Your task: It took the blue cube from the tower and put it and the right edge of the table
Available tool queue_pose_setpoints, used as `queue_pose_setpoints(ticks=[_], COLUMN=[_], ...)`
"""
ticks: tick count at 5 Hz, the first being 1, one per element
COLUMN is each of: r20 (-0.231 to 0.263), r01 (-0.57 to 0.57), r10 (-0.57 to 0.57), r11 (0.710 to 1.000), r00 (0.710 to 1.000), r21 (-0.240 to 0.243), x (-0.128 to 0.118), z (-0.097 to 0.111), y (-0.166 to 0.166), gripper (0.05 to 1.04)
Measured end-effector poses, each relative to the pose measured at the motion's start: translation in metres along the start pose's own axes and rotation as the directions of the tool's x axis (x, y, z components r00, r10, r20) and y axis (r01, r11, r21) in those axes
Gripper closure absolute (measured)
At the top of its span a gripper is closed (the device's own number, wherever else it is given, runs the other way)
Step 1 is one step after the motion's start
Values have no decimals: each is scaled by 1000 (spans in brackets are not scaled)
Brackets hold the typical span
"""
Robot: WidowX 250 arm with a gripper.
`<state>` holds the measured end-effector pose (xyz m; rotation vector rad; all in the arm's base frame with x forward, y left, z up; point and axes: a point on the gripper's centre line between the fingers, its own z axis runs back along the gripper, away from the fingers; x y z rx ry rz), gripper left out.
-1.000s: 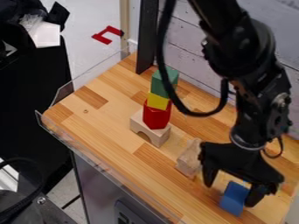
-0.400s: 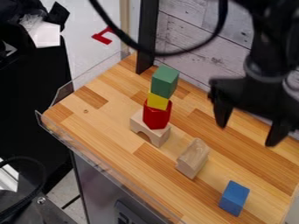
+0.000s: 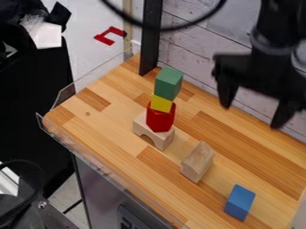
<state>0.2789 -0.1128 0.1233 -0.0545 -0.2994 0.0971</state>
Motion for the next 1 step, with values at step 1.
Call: queue_pose_setpoints(ticks=[1], r20=[-53], r01=[27], r10=[-27], r11=[1000], r00=[998], r21=[2], x=[5], z=[2], y=[2], gripper=[85])
